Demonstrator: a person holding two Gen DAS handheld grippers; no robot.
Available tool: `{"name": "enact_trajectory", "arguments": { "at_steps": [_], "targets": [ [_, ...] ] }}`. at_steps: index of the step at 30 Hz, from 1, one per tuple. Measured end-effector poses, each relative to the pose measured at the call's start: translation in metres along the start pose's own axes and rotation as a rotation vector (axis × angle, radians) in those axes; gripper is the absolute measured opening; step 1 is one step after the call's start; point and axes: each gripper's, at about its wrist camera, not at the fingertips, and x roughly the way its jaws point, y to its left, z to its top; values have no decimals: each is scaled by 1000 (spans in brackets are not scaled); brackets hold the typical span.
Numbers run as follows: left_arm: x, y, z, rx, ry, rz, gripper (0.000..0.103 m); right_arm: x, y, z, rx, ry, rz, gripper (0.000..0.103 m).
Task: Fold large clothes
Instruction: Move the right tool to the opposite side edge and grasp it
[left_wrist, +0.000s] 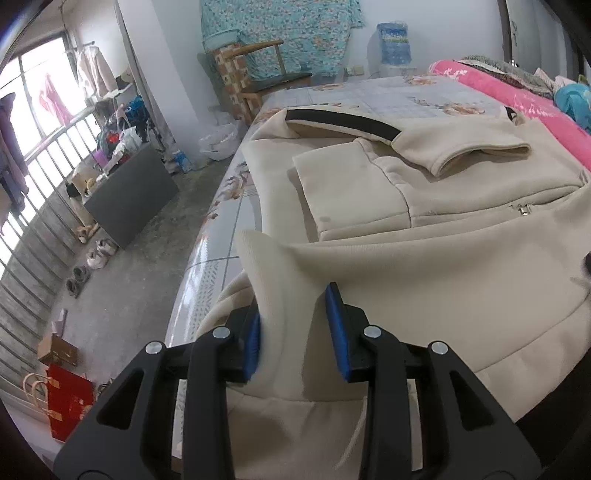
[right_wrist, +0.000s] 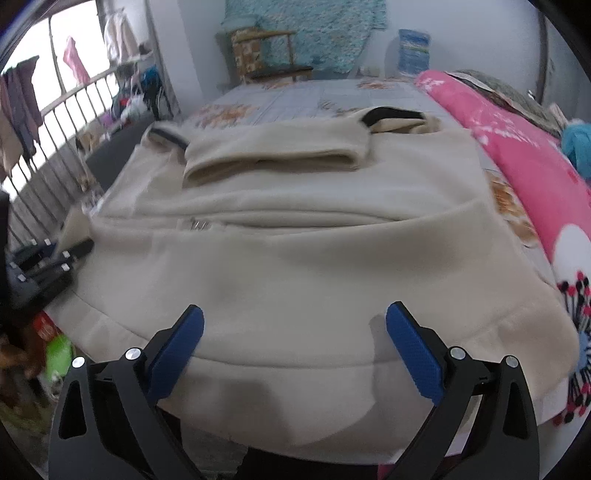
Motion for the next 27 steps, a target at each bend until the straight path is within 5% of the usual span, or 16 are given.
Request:
{"name": "enact_trajectory", "arguments": {
  "at_steps": [6,14,27],
  "targets": [
    [0,-1,0,8,-5,10,30,-40,-60,6,72,-104,-82,80],
    [0,0,0,3,-3,8,30,-23,-117,27,130,-66,-124,56],
    [0,0,0,2,-2,9,30,-16,-108,22,75,-6,-53,51]
  ]
}}
